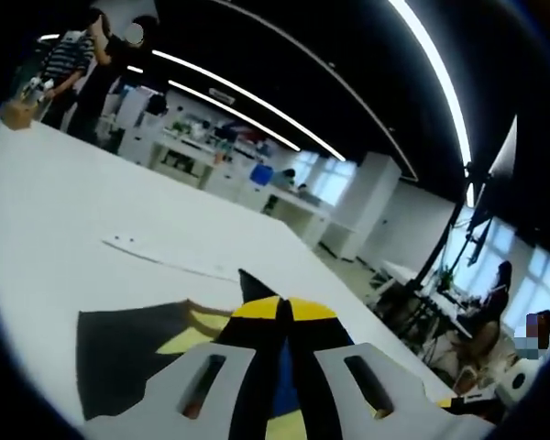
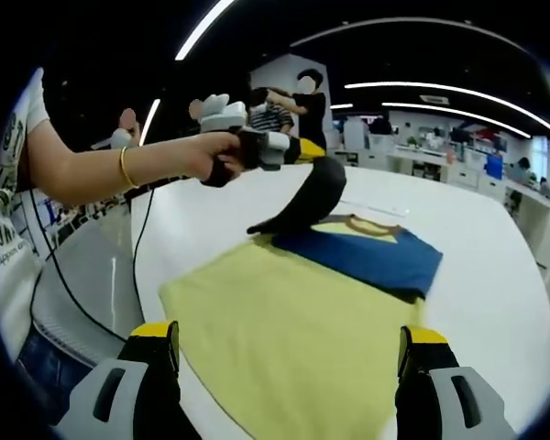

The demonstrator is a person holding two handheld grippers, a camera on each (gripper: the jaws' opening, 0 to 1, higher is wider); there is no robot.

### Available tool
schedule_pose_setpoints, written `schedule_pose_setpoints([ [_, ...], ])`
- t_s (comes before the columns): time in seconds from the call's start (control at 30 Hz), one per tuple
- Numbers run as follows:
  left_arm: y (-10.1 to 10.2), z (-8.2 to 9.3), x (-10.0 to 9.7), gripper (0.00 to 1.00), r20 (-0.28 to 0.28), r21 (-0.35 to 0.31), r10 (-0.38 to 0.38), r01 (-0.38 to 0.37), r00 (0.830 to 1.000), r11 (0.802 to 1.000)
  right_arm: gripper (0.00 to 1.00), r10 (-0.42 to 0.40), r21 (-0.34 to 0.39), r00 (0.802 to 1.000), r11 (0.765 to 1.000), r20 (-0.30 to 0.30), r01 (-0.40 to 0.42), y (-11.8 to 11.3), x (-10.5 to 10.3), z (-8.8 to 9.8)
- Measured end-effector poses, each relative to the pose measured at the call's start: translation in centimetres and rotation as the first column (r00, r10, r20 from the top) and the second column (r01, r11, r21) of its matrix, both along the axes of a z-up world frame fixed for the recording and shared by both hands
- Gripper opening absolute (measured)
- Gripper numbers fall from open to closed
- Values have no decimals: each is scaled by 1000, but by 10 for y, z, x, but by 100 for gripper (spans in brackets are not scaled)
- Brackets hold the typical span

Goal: Fold the garment on the visible template until the final outline fits inside the template.

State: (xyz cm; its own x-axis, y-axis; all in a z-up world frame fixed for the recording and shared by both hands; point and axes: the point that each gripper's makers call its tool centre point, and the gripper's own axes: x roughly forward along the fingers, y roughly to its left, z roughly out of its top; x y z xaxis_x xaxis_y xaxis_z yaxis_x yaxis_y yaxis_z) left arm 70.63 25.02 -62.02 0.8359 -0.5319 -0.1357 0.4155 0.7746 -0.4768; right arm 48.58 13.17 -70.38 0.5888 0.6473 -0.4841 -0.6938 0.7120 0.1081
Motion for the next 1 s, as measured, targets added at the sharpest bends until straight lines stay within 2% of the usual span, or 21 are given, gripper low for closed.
schedule_pose_setpoints([
  [0.4,-35,-10,-1,0,-19,-29,-77,76,997,997,99,-20,-9,1000,1000,-6,20,-8,0,-2],
  [0.77,-66,-7,-5,0,-4,-65,-146,145,989,987,99,-36,-10,999,999,-14,36,-14,-2,-5],
  [1.0,-80,-12,-5,0,-14,-87,-176,174,984,981,99,-46,-16,999,999,-14,45,-19,-2,-6],
])
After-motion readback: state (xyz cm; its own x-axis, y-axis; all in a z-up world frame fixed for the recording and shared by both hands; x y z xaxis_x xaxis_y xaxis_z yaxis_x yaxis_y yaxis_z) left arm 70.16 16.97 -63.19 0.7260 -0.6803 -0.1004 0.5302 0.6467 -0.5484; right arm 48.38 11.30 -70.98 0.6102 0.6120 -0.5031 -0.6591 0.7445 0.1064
